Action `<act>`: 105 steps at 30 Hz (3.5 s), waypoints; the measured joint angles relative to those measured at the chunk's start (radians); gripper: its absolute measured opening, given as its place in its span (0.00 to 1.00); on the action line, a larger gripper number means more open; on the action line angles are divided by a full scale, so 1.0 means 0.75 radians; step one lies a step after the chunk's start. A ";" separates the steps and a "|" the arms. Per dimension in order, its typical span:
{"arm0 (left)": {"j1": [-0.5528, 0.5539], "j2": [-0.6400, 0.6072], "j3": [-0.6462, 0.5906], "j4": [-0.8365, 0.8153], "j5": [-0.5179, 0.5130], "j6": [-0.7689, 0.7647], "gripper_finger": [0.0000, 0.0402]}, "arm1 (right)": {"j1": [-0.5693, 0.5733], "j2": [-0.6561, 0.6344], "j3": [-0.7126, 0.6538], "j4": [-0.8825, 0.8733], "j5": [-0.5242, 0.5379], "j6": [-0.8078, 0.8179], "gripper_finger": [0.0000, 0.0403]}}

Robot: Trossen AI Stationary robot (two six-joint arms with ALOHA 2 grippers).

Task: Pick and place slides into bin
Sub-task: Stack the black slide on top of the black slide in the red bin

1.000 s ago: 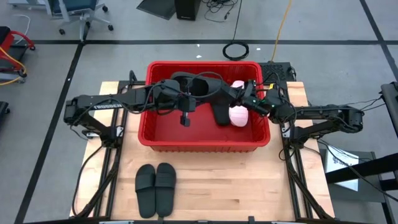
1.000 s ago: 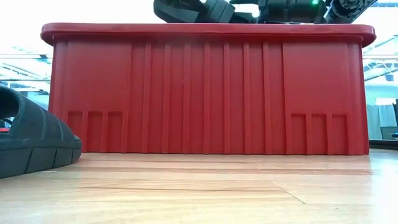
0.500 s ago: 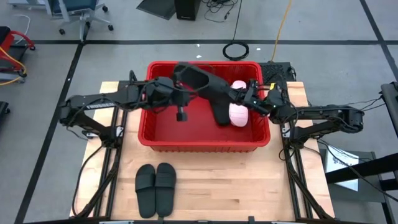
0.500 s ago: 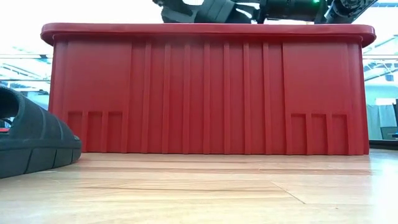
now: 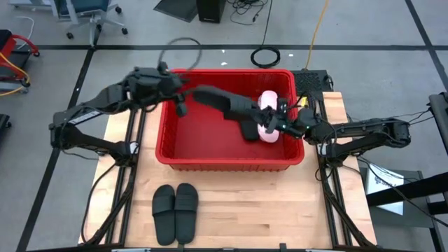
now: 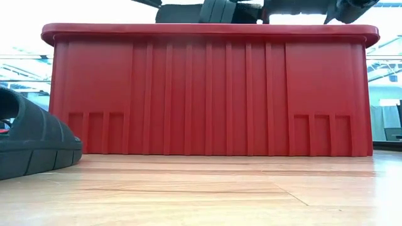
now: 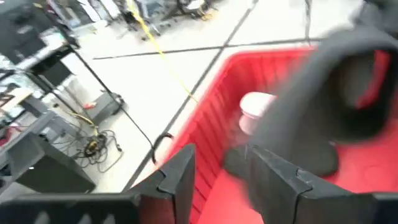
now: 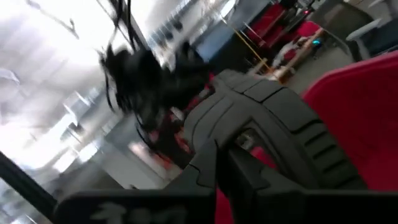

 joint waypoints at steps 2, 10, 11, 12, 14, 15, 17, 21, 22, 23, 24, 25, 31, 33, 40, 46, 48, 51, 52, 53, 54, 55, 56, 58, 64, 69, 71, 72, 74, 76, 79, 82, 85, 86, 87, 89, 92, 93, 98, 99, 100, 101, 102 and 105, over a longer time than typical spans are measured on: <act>0.015 -0.031 0.000 -0.007 -0.005 -0.010 0.37 | 0.032 -0.006 0.023 -0.093 0.036 -0.086 0.01; 0.028 -0.091 0.000 -0.094 0.000 -0.115 0.37 | 0.169 -0.005 0.337 -0.794 0.380 -0.518 0.01; 0.028 -0.092 0.000 -0.107 0.002 -0.127 0.37 | 0.188 -0.002 0.377 -0.850 0.447 -0.580 0.01; 0.028 -0.092 0.000 -0.119 0.002 -0.138 0.37 | 0.207 -0.002 0.411 -0.900 0.520 -0.630 0.01; 0.028 -0.092 0.000 -0.141 0.003 -0.158 0.37 | 0.240 -0.002 0.455 -0.987 0.672 -0.713 0.01; 0.028 -0.092 0.000 -0.151 0.004 -0.170 0.37 | 0.253 -0.002 0.467 -1.018 0.733 -0.746 0.01; 0.026 -0.092 -0.001 -0.160 0.006 -0.187 0.37 | 0.281 -0.001 0.473 -1.056 0.839 -0.779 0.01; 0.015 -0.092 -0.001 -0.167 0.008 -0.204 0.37 | 0.308 0.017 0.473 -1.187 0.958 -0.788 0.01; 0.014 -0.092 -0.001 -0.167 0.008 -0.204 0.37 | 0.308 0.030 0.473 -1.218 0.976 -0.788 0.01; 0.012 -0.092 -0.001 -0.167 0.008 -0.204 0.37 | 0.307 0.041 0.473 -1.252 0.984 -0.790 0.01; 0.011 -0.092 -0.001 -0.167 0.011 -0.204 0.37 | 0.303 0.058 0.473 -1.278 0.985 -0.793 0.01; 0.008 -0.092 -0.001 -0.167 0.011 -0.204 0.37 | 0.297 0.080 0.473 -1.290 0.988 -0.791 0.01; 0.007 -0.092 -0.001 -0.167 0.016 -0.205 0.37 | 0.261 0.235 0.473 -1.327 0.985 -0.814 0.01; 0.007 -0.092 -0.001 -0.167 0.016 -0.204 0.37 | 0.249 0.287 0.473 -1.326 0.992 -0.826 0.01; 0.007 -0.092 -0.001 -0.169 0.016 -0.166 0.37 | 0.226 0.411 0.491 -1.447 1.082 -0.830 0.01; 0.007 -0.092 -0.001 -0.198 0.017 -0.105 0.37 | 0.174 0.473 0.530 -1.496 1.080 -0.895 0.01; 0.007 -0.092 -0.001 -0.214 0.016 -0.103 0.37 | 0.152 0.491 0.536 -1.496 1.015 -0.921 0.01; 0.007 -0.092 -0.001 -0.235 0.017 -0.104 0.37 | 0.135 0.514 0.539 -1.522 0.940 -0.929 0.01; 0.007 -0.092 -0.001 -0.239 0.017 -0.104 0.37 | 0.130 0.527 0.540 -1.545 0.941 -0.917 0.01; 0.007 -0.092 -0.001 -0.241 0.017 -0.106 0.37 | 0.126 0.538 0.540 -1.570 0.927 -0.903 0.01; 0.007 -0.092 -0.001 -0.243 0.018 -0.107 0.37 | 0.118 0.548 0.537 -1.582 0.903 -0.895 0.01; 0.007 -0.092 -0.001 -0.244 0.018 -0.107 0.37 | 0.112 0.559 0.537 -1.578 0.878 -0.892 0.01; 0.007 -0.092 -0.001 -0.245 0.018 -0.107 0.37 | 0.106 0.565 0.538 -1.572 0.844 -0.889 0.01; 0.007 -0.092 -0.001 -0.246 0.020 -0.103 0.37 | 0.098 0.585 0.540 -1.567 0.787 -0.872 0.02; 0.007 -0.092 -0.001 -0.246 0.021 -0.102 0.37 | 0.090 0.626 0.540 -1.539 0.624 -0.808 0.08; 0.007 -0.092 -0.001 -0.246 0.021 -0.101 0.37 | 0.091 0.618 0.538 -1.543 0.601 -0.787 0.12; 0.007 -0.092 -0.001 -0.246 0.021 -0.101 0.37 | 0.091 0.610 0.538 -1.539 0.601 -0.787 0.13; 0.007 -0.092 -0.001 -0.246 0.021 -0.101 0.37 | 0.091 0.604 0.538 -1.542 0.599 -0.787 0.13; 0.007 -0.092 -0.001 -0.246 0.020 -0.101 0.37 | 0.091 0.597 0.537 -1.531 0.592 -0.787 0.14; 0.007 -0.092 -0.001 -0.246 0.021 -0.101 0.37 | 0.091 0.586 0.537 -1.528 0.585 -0.786 0.16; 0.007 -0.092 -0.001 -0.246 0.020 -0.101 0.37 | 0.091 0.563 0.537 -1.530 0.530 -0.789 0.20; 0.007 -0.092 -0.001 -0.246 0.020 -0.102 0.37 | 0.092 0.543 0.537 -1.545 0.465 -0.794 0.26; 0.007 -0.092 -0.001 -0.246 0.020 -0.102 0.37 | 0.092 0.533 0.537 -1.603 0.401 -0.789 0.35; 0.007 -0.091 -0.001 -0.246 0.020 -0.102 0.37 | 0.092 0.531 0.537 -1.615 0.379 -0.786 0.39; 0.007 -0.091 -0.001 -0.246 0.020 -0.102 0.37 | 0.092 0.531 0.537 -1.626 0.353 -0.780 0.43; 0.007 -0.091 -0.001 -0.245 0.020 -0.102 0.37 | 0.093 0.530 0.537 -1.655 0.306 -0.759 0.50; 0.007 -0.091 -0.001 -0.245 0.020 -0.103 0.37 | 0.094 0.529 0.537 -1.658 0.238 -0.722 0.61; 0.007 -0.092 -0.001 -0.246 0.020 -0.102 0.37 | 0.094 0.529 0.537 -1.657 0.211 -0.716 0.65; 0.007 -0.091 -0.001 -0.245 0.020 -0.103 0.37 | 0.093 0.499 0.537 -1.658 0.100 -0.668 0.80; 0.007 -0.091 -0.001 -0.245 0.020 -0.103 0.37 | 0.093 0.484 0.537 -1.679 0.083 -0.662 0.82; 0.007 -0.091 -0.001 -0.245 0.020 -0.105 0.37 | 0.094 0.466 0.537 -1.714 0.075 -0.648 0.84; 0.007 -0.093 -0.001 -0.245 0.020 -0.108 0.37 | 0.095 0.446 0.537 -1.756 0.079 -0.633 0.86; 0.007 -0.096 -0.001 -0.245 0.020 -0.108 0.37 | 0.096 0.422 0.537 -1.799 0.096 -0.618 0.87; 0.007 -0.099 -0.001 -0.244 0.020 -0.107 0.37 | 0.095 0.354 0.537 -1.901 0.144 -0.612 0.88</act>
